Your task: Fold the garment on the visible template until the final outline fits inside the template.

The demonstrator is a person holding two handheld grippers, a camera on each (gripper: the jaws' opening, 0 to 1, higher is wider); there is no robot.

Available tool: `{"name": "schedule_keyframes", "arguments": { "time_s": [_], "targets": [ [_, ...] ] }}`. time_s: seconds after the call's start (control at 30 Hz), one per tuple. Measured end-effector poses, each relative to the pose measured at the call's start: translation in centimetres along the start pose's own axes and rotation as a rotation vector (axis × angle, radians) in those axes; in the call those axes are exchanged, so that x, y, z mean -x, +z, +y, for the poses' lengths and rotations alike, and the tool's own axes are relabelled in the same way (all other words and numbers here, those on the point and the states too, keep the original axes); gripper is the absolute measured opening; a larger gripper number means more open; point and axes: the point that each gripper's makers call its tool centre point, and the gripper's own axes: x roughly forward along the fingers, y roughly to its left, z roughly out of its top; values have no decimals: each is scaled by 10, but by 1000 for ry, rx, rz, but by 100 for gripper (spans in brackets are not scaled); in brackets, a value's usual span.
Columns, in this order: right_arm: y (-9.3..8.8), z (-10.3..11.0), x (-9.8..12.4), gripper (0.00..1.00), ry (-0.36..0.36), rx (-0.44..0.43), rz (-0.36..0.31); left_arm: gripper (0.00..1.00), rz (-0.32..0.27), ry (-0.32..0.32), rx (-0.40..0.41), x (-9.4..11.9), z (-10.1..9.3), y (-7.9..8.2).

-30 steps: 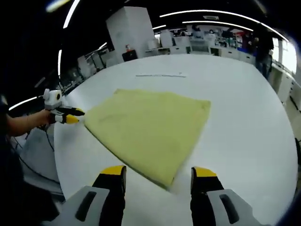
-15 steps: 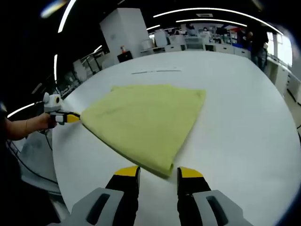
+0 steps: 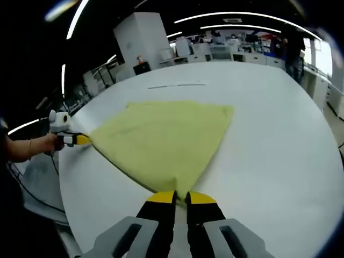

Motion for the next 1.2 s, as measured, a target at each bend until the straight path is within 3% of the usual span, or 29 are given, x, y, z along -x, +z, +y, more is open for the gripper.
{"name": "schedule_keyframes", "arguments": {
  "time_s": [0.47,0.7,1.2],
  "targets": [
    [-2,-3,6,0,3,7,11,0,40,50,-101,16,14,-4],
    [-8,-1,9,0,1,18,27,0,68,53,-145,16,7,-12],
    [-26,9,22,0,30,3,29,0,86,61,-150,27,-2,-27]
  ]
}}
